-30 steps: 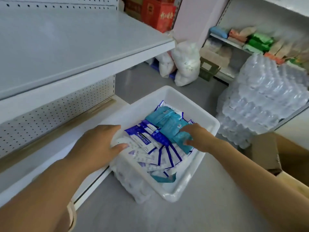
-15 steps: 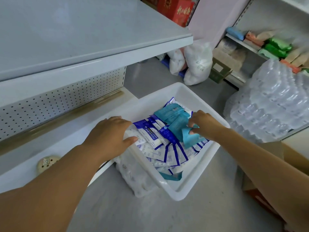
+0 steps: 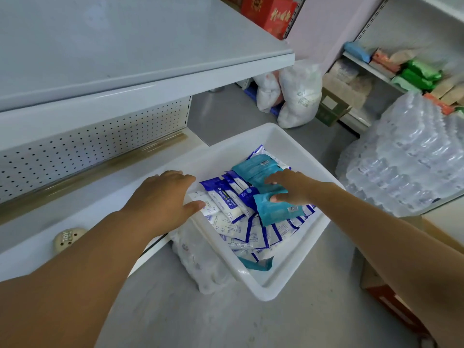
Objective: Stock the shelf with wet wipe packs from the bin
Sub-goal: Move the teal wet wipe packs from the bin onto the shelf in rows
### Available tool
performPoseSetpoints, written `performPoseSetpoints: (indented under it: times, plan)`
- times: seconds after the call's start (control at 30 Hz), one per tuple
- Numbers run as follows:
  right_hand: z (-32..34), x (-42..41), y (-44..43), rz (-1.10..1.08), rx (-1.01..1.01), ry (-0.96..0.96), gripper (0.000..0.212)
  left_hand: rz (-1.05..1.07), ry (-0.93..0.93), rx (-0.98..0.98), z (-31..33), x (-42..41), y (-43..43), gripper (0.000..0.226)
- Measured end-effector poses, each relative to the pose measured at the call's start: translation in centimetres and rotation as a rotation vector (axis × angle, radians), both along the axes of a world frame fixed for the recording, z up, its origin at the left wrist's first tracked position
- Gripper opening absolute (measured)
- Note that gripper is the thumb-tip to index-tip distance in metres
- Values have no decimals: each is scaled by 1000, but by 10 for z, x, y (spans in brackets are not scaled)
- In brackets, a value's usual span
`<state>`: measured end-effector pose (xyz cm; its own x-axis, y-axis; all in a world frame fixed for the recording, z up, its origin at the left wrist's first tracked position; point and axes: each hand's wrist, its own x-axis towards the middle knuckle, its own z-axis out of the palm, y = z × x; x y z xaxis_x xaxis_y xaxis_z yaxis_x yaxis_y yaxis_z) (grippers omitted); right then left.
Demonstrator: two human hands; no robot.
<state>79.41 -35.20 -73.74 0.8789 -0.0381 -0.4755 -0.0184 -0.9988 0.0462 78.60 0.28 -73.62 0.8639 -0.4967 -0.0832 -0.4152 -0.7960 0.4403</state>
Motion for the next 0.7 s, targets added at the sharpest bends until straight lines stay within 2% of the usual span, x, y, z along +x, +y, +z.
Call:
performPoseSetpoints:
  times: [0.07,0.13,0.3,0.4,0.57,0.7]
  plan:
    - [-1,-5,-4,20,-107,-4,60,-5,3,12,1,0,0,68]
    - [-4,-10,-7,-14,-118,-11,62,-2,3,20,2,-1,0,66]
    - [-4,-19,-3,-182,65,-44,48,4,15,6,5,-5,-2,65]
    - [6,-23,4,-197,111,-106,41,31,48,-43,5,-6,-2,66]
    - [41,-23,26,-299,299,-322,28,129,108,-317,18,-9,-5,66]
    - [86,-18,66,-411,659,-531,32,207,100,-611,50,-7,-8,52]
